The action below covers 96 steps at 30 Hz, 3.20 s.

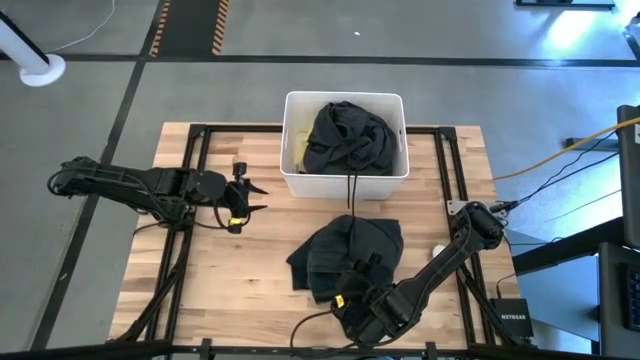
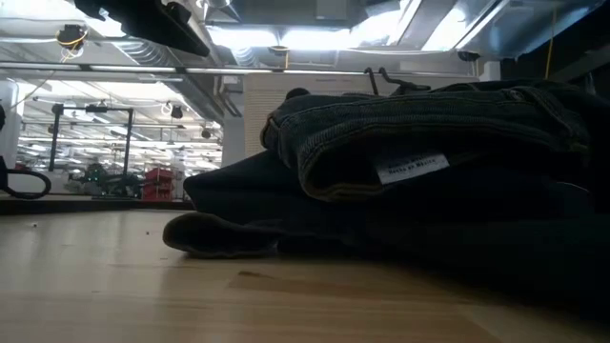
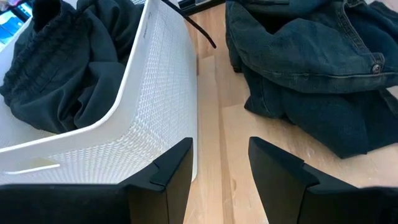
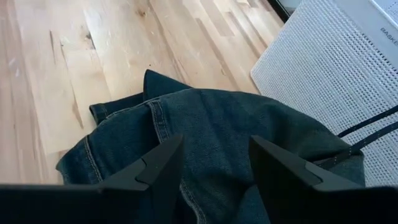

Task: Sort clothes
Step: Put the blue pants into the white bin

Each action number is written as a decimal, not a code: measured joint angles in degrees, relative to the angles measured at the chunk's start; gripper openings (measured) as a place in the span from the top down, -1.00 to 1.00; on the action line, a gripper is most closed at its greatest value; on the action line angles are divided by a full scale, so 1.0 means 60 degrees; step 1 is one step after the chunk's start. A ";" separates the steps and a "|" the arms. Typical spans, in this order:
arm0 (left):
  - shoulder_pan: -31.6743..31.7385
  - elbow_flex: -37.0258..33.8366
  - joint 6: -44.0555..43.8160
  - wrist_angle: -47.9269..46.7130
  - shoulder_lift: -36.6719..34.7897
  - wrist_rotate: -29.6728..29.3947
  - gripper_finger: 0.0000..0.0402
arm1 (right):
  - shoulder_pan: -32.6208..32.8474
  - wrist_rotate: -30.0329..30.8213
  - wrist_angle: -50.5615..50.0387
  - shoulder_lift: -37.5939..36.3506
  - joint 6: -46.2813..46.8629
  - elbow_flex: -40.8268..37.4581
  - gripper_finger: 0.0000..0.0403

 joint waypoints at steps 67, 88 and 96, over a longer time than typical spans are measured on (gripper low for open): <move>0.0001 0.0000 -0.0603 -0.0255 0.0000 0.0000 0.24 | 0.0596 -0.1890 0.4682 -0.0007 -0.5671 -0.2579 0.02; 0.0004 0.0000 -0.0562 -0.0220 0.0070 0.0000 0.24 | 0.0563 0.0406 0.3243 0.0729 -0.5639 -0.2357 0.02; 0.0004 0.0000 -0.0507 -0.0226 0.0153 0.0000 0.24 | 0.0505 0.2975 0.2104 0.0729 -0.5938 -0.1705 0.02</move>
